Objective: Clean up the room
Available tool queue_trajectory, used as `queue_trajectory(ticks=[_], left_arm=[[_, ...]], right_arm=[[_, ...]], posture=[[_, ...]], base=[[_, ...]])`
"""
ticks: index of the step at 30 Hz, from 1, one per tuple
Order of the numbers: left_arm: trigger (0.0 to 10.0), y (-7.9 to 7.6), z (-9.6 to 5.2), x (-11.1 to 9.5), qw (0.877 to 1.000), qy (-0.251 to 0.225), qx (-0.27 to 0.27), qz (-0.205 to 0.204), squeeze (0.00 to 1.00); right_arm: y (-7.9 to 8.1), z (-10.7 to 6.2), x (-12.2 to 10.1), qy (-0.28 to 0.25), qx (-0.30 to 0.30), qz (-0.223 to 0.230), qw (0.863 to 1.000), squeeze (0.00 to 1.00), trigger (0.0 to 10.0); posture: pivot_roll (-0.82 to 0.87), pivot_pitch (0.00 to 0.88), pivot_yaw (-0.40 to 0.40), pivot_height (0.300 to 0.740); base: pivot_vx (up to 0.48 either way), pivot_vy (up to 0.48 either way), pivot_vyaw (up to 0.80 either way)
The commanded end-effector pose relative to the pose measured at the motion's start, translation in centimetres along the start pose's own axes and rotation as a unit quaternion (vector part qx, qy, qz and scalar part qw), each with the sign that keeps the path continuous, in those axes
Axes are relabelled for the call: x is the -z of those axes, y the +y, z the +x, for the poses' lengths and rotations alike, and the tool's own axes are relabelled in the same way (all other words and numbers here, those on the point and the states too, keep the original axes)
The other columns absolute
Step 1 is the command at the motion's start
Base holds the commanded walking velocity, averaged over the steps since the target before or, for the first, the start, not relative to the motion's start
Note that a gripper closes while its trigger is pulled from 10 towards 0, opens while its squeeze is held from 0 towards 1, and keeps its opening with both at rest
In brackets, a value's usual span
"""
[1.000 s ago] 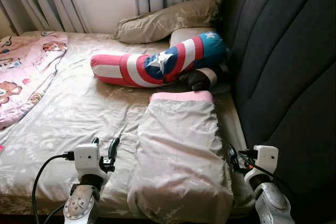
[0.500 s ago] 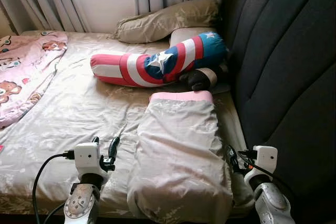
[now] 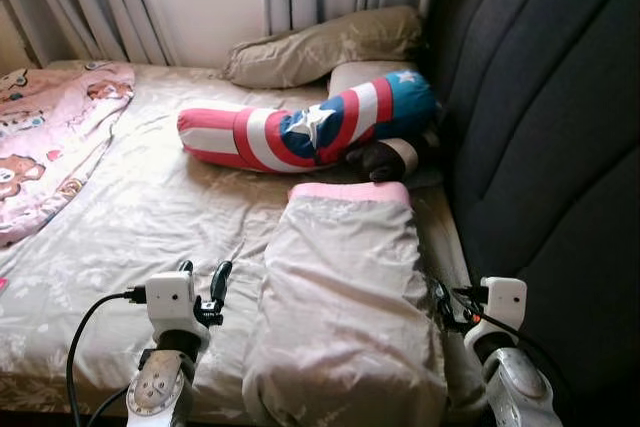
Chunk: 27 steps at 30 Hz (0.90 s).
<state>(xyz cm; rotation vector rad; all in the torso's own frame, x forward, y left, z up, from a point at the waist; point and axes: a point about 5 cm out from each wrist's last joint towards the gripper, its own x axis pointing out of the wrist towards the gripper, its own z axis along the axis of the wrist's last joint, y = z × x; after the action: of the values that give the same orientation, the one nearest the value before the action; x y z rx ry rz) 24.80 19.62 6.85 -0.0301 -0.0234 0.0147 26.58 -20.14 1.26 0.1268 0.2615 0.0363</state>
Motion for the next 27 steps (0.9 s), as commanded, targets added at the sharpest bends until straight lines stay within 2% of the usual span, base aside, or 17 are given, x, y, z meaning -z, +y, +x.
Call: queue_trajectory(ticks=[1, 7, 27], left_arm=[[10.0, -0.07, 0.23, -0.50, 1.000, -0.007, 0.000, -0.004, 0.00], [10.0, -0.11, 0.21, -0.46, 1.000, -0.007, 0.003, -0.003, 0.00], [10.0, -0.20, 0.43, -0.92, 1.000, -0.007, 0.027, 0.008, 0.00]], right_arm=[[-0.02, 0.12, -0.33, -0.002, -0.005, 0.000, 1.000, 0.00, 10.0], [0.16, 0.17, -0.28, -0.001, -0.008, 0.002, 1.000, 0.00, 10.0], [0.85, 0.28, -0.32, -0.011, -0.009, 0.018, 1.000, 0.00, 10.0]], posture=[[0.05, 0.000, -0.066, 0.740], [0.05, 0.000, -0.060, 0.740], [0.05, 0.000, -0.044, 0.740]], base=[[0.255, 0.000, 0.00], [0.256, 0.000, 0.00], [0.000, 0.000, 0.00]])
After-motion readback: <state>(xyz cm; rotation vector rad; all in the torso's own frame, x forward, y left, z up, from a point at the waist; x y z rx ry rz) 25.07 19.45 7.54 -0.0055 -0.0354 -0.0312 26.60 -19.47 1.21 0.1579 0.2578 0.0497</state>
